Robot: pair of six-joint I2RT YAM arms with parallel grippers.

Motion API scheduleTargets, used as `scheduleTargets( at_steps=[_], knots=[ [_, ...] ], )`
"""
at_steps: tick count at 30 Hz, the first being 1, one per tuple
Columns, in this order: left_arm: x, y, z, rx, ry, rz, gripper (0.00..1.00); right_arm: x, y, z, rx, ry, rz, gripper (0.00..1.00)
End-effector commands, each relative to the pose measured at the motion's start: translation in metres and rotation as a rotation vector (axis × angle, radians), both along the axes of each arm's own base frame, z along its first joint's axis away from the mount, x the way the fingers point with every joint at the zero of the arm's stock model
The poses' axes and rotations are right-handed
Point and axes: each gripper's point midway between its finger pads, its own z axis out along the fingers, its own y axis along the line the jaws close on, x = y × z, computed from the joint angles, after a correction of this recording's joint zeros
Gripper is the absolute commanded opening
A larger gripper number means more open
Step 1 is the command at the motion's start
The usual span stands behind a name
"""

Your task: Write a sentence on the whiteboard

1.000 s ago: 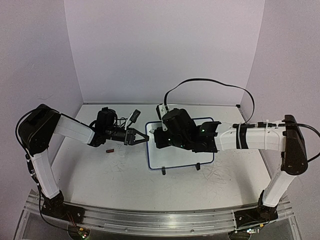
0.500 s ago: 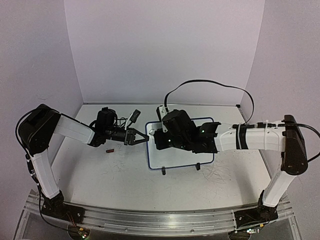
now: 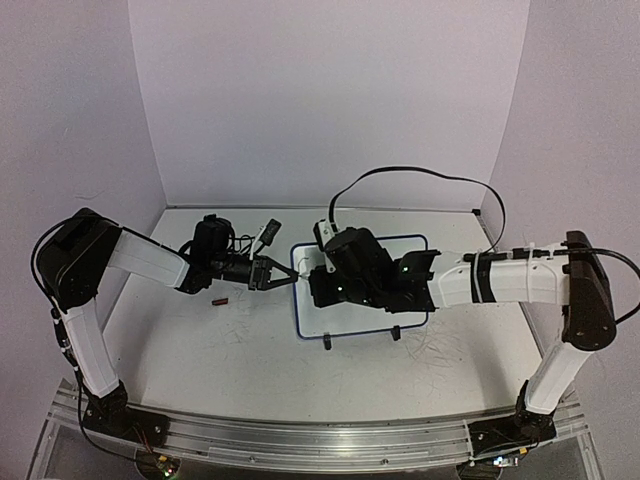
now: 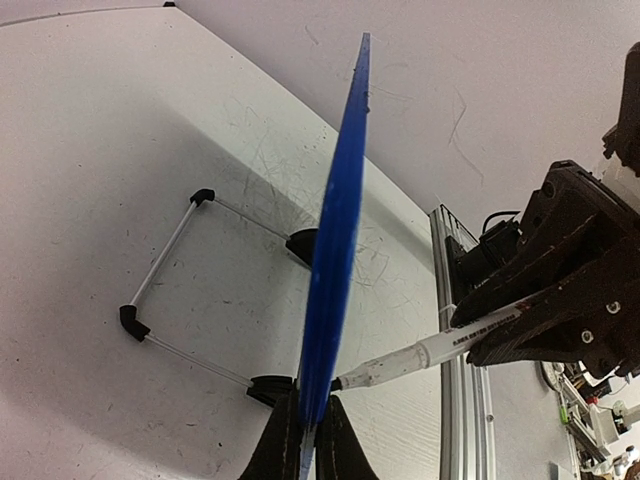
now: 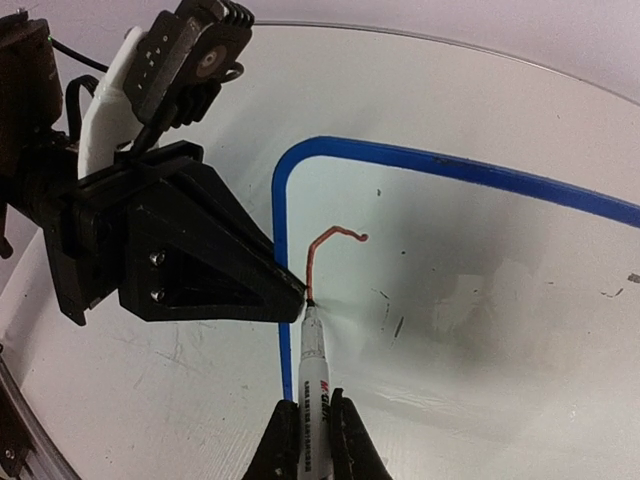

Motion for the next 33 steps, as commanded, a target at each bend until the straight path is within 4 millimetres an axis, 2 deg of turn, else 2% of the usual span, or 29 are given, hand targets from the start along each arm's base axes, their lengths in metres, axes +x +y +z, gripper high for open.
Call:
scheduleTargets(
  at_steps=[1, 13, 19, 22, 24, 27, 30, 33],
  knots=[
    [-0.007, 0.0, 0.005, -0.015, 0.005, -0.024, 0.0, 0.005, -0.019, 0.004, -0.013, -0.017, -0.068, 0.0],
    [-0.007, 0.0, 0.005, -0.015, 0.007, -0.025, 0.0, 0.009, -0.032, 0.014, -0.011, -0.051, -0.124, 0.0],
    [-0.008, 0.0, 0.005, -0.015, 0.008, -0.026, 0.0, 0.011, -0.028, 0.02, -0.009, -0.066, -0.113, 0.0],
    [-0.008, 0.0, 0.005, -0.016, 0.007, -0.026, 0.0, 0.008, -0.024, 0.03, 0.018, -0.079, -0.08, 0.0],
    [-0.008, 0.0, 0.005, -0.016, 0.008, -0.024, 0.0, 0.003, -0.03, 0.042, 0.063, -0.094, -0.078, 0.0],
    [-0.008, 0.0, 0.004, -0.013, 0.01, -0.024, 0.0, -0.003, -0.037, 0.041, 0.092, -0.092, -0.07, 0.0],
    [-0.008, 0.0, 0.004, -0.014, 0.011, -0.025, 0.0, -0.006, -0.028, 0.032, 0.08, -0.071, -0.026, 0.0],
    [-0.008, 0.0, 0.005, -0.015, 0.01, -0.026, 0.0, -0.005, -0.024, 0.038, 0.11, -0.084, -0.021, 0.0]
  ],
)
